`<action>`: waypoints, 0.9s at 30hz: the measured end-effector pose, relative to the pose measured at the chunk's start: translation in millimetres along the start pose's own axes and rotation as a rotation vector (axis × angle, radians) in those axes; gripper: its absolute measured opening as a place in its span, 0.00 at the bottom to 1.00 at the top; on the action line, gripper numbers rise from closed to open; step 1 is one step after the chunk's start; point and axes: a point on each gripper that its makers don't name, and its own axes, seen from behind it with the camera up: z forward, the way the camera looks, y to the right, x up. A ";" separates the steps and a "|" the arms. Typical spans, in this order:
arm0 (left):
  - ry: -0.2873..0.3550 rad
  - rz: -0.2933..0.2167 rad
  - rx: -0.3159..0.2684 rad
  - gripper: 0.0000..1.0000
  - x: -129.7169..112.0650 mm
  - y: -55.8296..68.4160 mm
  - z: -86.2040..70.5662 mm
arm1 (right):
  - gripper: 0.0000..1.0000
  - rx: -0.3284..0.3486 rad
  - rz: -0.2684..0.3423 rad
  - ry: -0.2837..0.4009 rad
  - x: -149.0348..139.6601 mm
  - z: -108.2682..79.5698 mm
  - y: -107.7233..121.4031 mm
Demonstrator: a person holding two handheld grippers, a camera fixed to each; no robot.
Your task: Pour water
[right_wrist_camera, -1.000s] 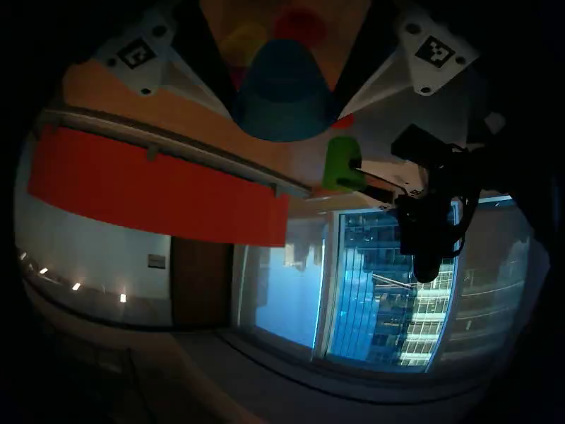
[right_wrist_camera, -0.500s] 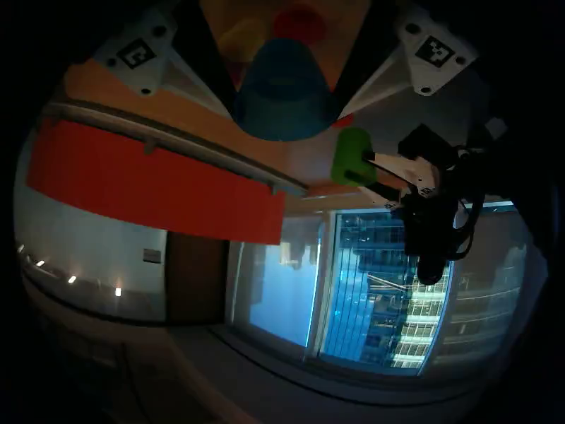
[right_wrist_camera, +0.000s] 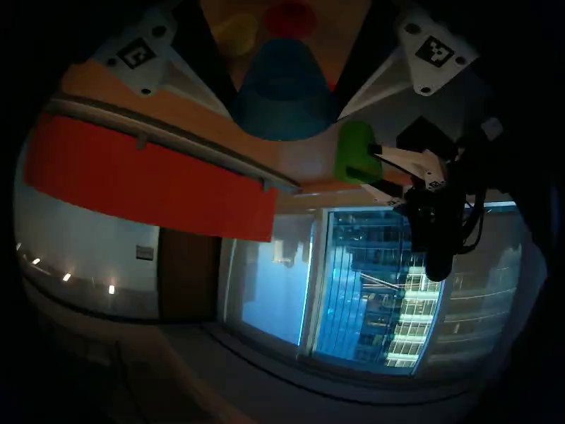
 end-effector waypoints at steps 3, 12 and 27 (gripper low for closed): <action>0.025 -0.005 -0.003 0.86 5.1 3.3 -3.4 | 0.92 0.006 0.001 0.009 4.5 2.3 -2.1; 0.082 -0.024 -0.013 0.86 13.9 12.1 -13.2 | 0.92 0.013 -0.005 0.027 16.3 7.4 -5.7; 0.067 -0.009 -0.048 0.85 4.2 26.1 -17.3 | 0.92 0.031 -0.040 0.053 30.3 13.0 -9.0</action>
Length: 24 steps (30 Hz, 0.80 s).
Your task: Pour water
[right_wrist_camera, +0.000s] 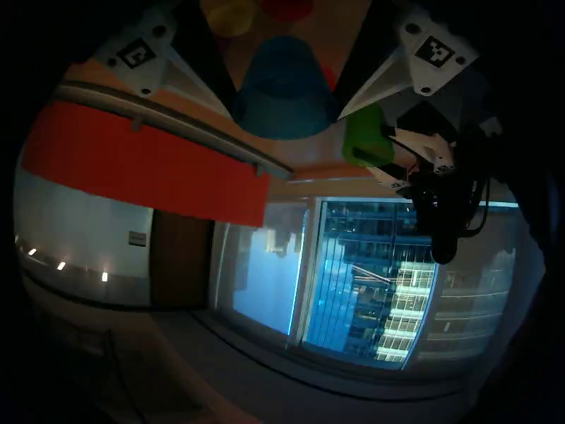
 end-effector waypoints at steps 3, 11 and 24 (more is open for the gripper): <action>-0.010 0.004 -0.008 0.85 -3.6 3.0 0.7 | 0.92 0.004 -0.016 0.004 3.5 2.5 1.1; -0.018 0.007 -0.017 0.85 -7.0 7.7 4.7 | 0.92 0.007 -0.102 -0.002 9.8 9.6 4.6; -0.023 0.004 -0.045 0.85 -11.7 19.4 8.7 | 0.91 0.025 -0.253 -0.022 21.2 22.3 4.8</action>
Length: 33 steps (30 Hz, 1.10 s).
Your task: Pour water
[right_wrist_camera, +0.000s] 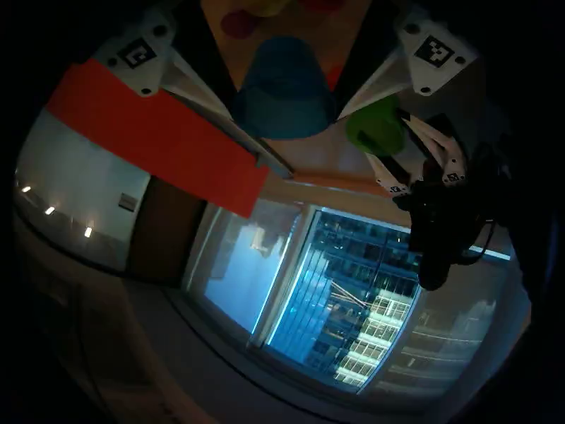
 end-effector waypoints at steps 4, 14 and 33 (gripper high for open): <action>-0.002 0.003 -0.005 0.85 -0.4 2.0 0.3 | 0.91 -0.006 -0.052 0.001 5.8 3.0 4.7; 0.002 0.004 -0.020 0.85 1.4 7.8 2.0 | 0.91 -0.007 -0.169 -0.003 17.1 11.8 8.7; 0.001 0.019 -0.049 0.85 4.2 19.8 8.8 | 0.91 -0.024 -0.395 0.041 59.4 28.4 23.6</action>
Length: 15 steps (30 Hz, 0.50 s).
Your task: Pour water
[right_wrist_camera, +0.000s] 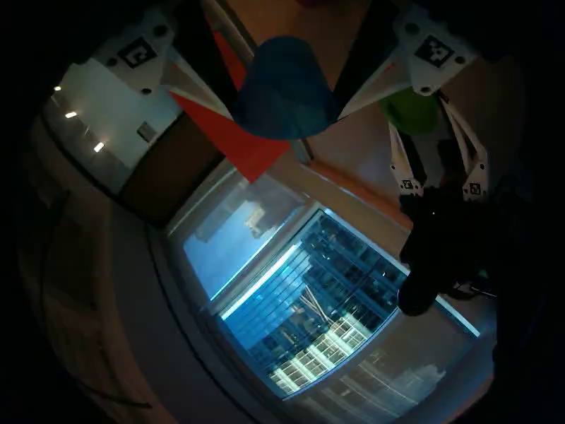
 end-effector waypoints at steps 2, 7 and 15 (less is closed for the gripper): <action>0.002 0.001 -0.003 0.85 0.8 1.3 1.0 | 0.91 0.000 -0.028 -0.001 1.4 1.3 1.3; 0.005 0.003 -0.009 0.85 2.8 2.9 4.0 | 0.91 0.000 -0.088 -0.007 3.1 4.1 4.7; 0.013 -0.003 -0.009 0.85 5.1 0.5 7.8 | 0.91 -0.007 -0.163 -0.016 2.5 8.5 10.7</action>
